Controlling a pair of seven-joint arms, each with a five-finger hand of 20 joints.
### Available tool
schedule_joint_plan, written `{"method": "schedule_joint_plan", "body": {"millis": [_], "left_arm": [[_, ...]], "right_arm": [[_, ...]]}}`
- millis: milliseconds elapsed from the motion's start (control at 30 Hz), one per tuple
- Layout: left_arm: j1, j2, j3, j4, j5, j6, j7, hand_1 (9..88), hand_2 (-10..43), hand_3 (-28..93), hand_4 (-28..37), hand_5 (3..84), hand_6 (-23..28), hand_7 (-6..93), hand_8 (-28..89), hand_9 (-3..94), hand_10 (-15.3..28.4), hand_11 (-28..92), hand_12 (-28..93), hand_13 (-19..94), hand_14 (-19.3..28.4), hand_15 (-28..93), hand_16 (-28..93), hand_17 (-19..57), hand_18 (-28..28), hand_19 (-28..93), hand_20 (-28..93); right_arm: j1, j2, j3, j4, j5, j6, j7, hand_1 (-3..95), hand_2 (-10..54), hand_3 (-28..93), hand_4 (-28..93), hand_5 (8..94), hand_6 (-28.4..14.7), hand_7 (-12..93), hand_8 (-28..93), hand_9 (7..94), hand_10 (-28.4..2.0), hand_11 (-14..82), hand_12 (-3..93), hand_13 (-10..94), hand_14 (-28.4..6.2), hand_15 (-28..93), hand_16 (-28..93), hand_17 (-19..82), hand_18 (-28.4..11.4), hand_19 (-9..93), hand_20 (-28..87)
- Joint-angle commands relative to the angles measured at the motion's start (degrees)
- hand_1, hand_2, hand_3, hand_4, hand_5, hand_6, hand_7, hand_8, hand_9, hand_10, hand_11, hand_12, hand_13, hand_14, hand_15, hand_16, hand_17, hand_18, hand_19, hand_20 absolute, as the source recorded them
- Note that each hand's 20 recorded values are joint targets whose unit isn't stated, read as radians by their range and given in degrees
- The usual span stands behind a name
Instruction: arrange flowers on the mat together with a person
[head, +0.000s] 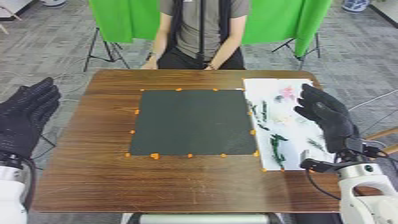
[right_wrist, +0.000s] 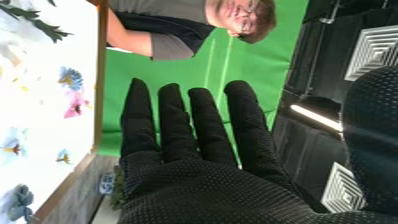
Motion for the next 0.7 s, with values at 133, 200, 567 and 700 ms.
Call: {"method": "schedule_joint_plan", "body": {"millis": [133, 200, 567, 700], "left_arm": [[2.2, -1.80, -0.38, 1.62, -7.16, -3.60, 2.01, 23.3, 11.8, 68, -28.3, 40.2, 7.2, 10.1, -9, 30.4, 14.0, 13, 7, 18, 10.4, 17, -6, -4.3, 9.0, 23, 9], [2.4, -2.59, -0.29, 1.61, -7.40, -3.46, 2.42, 23.3, 11.8, 68, -28.3, 40.5, 7.2, 9.9, -9, 30.6, 14.0, 13, 7, 18, 10.4, 17, -6, -4.3, 9.2, 23, 9], [2.1, -6.23, 0.58, 1.23, -7.65, -2.36, 3.93, 23.5, 11.6, 68, -28.3, 41.0, 7.2, 9.6, -8, 31.5, 14.0, 13, 8, 19, 10.5, 16, -6, -4.2, 9.4, 23, 10], [1.9, -7.85, 1.16, 1.04, -7.77, -1.90, 4.18, 23.5, 11.5, 68, -28.3, 41.2, 7.2, 9.6, -8, 32.1, 14.0, 13, 8, 20, 10.7, 17, -6, -4.1, 9.4, 23, 10]], "right_arm": [[1.6, 0.5, 0.6, 1.7, -2.2, 0.8, -0.1, 16.8, -3.4, 77, -21, 34.5, -1.8, 14, -9, 34.4, -11.8, 2.4, 16.7, 28, -8.8, 5, 23, 15, -13.3, 24, 19], [1.2, 0.4, 1.2, 1.6, -2.6, 0.6, -0.2, 16.7, -3.5, 77, -21, 34.5, -1.8, 15, -9, 34.3, -11.8, 2.5, 16.5, 27, -8.5, 5, 23, 15, -13.2, 24, 19], [1.8, -0.2, 1.4, 1.3, -8.6, 1.5, 1.6, 17.3, -4.7, 78, -21, 34.3, -1.1, 14, -9, 32.1, -13.2, 2.2, 16.8, 26, -10.6, 4, 22, 13, -14.0, 26, 19], [2.1, -0.3, 1.0, 1.4, -10.3, 1.9, 1.8, 17.9, -5.1, 77, -21, 35.4, 1.5, 15, -10, 32.1, -13.2, 2.2, 17.0, 26, -10.8, 4, 23, 13, -14.0, 27, 18]]}}
